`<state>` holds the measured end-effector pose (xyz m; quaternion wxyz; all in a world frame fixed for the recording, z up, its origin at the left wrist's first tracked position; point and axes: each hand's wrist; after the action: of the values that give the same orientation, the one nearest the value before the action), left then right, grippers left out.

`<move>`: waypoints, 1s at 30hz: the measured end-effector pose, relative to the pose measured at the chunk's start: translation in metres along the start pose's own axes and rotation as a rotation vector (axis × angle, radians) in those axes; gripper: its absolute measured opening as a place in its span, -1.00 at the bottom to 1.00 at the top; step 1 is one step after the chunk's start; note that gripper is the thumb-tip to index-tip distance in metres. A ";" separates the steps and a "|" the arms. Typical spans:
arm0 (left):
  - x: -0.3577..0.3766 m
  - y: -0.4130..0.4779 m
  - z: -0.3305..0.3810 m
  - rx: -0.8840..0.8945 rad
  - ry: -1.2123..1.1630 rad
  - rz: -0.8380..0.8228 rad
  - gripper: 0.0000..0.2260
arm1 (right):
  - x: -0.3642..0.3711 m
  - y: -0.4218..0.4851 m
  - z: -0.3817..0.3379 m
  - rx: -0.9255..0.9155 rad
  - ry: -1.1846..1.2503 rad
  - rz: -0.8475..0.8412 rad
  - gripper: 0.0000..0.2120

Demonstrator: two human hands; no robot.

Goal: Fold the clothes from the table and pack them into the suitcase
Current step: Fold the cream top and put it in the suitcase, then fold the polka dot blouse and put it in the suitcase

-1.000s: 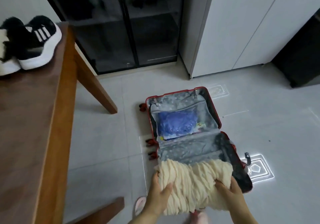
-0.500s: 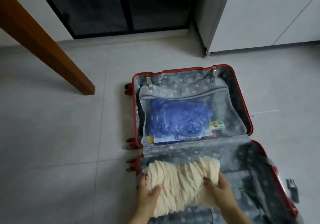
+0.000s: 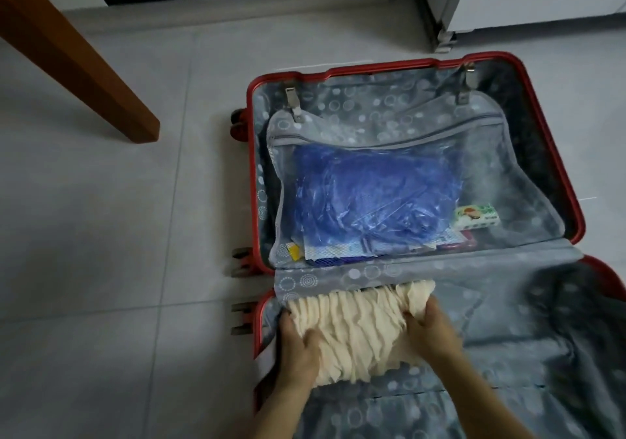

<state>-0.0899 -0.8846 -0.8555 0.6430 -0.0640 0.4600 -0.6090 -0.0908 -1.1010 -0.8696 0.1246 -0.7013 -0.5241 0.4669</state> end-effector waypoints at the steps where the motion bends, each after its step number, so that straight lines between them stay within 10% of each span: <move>1: 0.006 0.004 -0.008 0.019 0.043 0.002 -0.34 | -0.001 -0.002 0.000 0.026 -0.079 0.021 -0.55; 12: -0.085 -0.097 0.072 0.129 -0.028 -0.095 -0.52 | -0.061 -0.151 -0.069 -0.178 0.025 0.111 -0.36; 30: -0.538 -0.348 0.412 0.563 -0.373 0.048 -0.61 | -0.216 -0.536 -0.532 -0.892 0.265 -0.113 -0.49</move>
<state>0.0226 -0.7158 -0.1209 0.7225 0.0165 0.1497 -0.6747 -0.0075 -0.8922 -0.1167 -0.0981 -0.7103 -0.6905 0.0950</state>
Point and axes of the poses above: each hand's wrist, its own y-axis towards the middle knuckle, its own x-axis out of the palm, z = x × y, and after that the axes turned 7 degrees about y, right-handed
